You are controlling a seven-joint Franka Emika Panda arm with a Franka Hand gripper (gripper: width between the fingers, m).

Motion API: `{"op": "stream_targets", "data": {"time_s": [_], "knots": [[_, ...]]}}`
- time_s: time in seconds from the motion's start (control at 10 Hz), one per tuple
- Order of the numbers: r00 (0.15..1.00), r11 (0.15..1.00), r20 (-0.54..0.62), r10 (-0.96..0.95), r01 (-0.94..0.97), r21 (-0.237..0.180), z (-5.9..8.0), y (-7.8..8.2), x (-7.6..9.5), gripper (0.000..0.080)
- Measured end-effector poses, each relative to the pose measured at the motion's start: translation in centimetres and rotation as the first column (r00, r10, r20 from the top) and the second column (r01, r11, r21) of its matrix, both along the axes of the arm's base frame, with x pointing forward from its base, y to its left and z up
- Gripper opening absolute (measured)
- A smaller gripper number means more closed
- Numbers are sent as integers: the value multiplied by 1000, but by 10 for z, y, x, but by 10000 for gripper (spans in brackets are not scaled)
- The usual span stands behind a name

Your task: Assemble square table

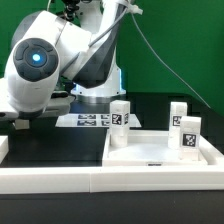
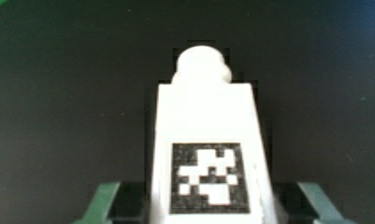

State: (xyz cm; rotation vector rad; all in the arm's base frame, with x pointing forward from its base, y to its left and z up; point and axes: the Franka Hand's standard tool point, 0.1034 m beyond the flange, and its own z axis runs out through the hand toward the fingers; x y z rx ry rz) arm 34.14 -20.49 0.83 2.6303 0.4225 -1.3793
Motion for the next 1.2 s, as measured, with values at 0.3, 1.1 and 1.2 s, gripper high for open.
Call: {"op": "stream_targets", "data": {"time_s": [0.3, 1.1, 1.2], "knots": [[999, 999, 23, 28, -29, 19, 35, 24, 31, 288], [964, 994, 261, 57, -79, 76, 63, 51, 75, 290], [954, 993, 299, 33, -65, 97, 70, 59, 81, 290]]}}
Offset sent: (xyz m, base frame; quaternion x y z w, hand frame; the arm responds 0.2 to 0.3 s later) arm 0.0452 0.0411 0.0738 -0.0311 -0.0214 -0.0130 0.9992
